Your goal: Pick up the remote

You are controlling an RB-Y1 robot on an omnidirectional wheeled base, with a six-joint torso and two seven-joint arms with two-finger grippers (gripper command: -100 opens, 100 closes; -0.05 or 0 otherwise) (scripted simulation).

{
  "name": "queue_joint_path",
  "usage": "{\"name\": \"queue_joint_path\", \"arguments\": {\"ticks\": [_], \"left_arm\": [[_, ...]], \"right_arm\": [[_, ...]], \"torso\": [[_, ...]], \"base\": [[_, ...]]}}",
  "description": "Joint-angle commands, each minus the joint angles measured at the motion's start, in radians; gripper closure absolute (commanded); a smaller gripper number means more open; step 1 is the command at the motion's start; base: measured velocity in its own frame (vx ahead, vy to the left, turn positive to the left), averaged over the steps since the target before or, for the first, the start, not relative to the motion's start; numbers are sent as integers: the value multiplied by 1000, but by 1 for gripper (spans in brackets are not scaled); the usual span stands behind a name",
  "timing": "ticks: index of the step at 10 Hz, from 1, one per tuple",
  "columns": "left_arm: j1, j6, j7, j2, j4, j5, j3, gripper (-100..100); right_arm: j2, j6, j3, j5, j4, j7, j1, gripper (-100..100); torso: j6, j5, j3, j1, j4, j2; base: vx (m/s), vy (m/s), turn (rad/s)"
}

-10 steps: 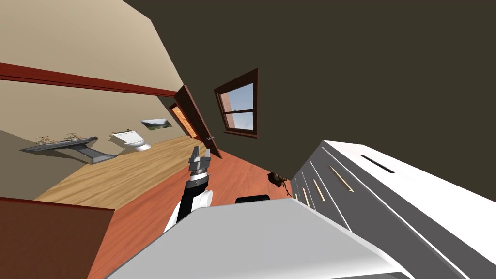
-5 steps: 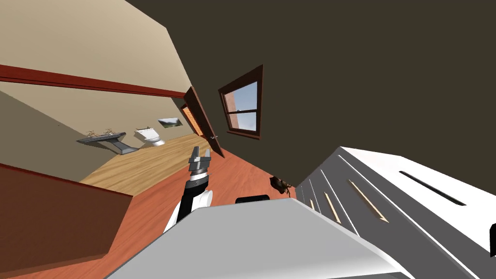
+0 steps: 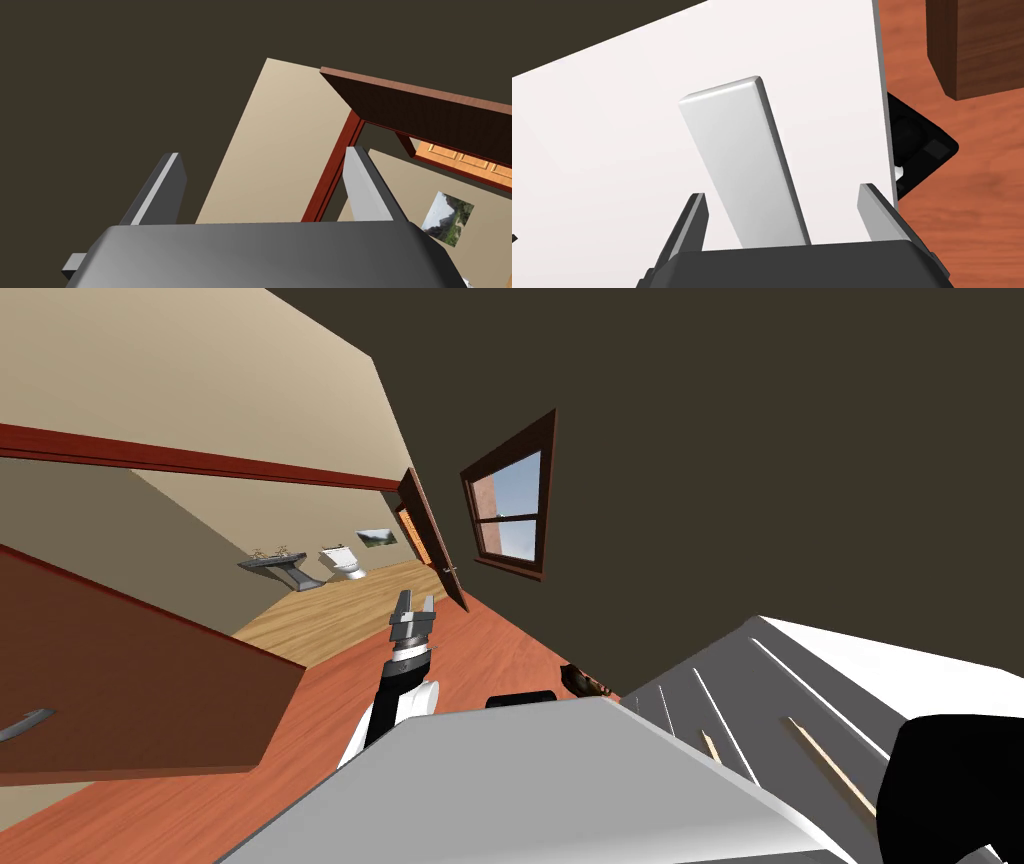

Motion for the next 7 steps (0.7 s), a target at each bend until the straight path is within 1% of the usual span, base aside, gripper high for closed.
{"name": "queue_joint_path", "arguments": {"ticks": [1, 3, 4, 5, 6, 7], "left_arm": [[0, 0, 0, 0, 0, 0, 0, 0], [0, 0, 0, 0, 0, 0, 0, 0], [0, 0, 0, 0, 0, 0, 0, 0], [0, 0, 0, 0, 0, 0, 0, 0], [0, 0, 0, 0, 0, 0, 0, 0], [0, 0, 0, 0, 0, 0, 0, 0]], "right_arm": [[-29, -11, 28, 21, -43, 20, 45, -100], [-58, -21, 62, 36, -80, 32, 93, -100], [-65, -23, 70, 39, -89, 35, 108, -100], [-62, -21, 62, 36, -80, 30, 96, -100], [-63, -22, 63, 36, -82, 31, 98, 0], [-70, -4, 84, 48, -72, 23, 64, -100]], "torso": [[0, 0, 0, 0, 0, 0], [1, 1, 1, 4, 1, 2], [1, 2, 2, 6, 1, 3], [1, 2, 3, 8, 1, 4], [1, 3, 3, 9, 2, 6], [1, 3, 4, 10, 2, 7]], "base": [[83, -105, 112], [52, -66, 70], [36, -40, 46], [16, -16, 9], [0, 0, 0], [0, 7, 23]]}}
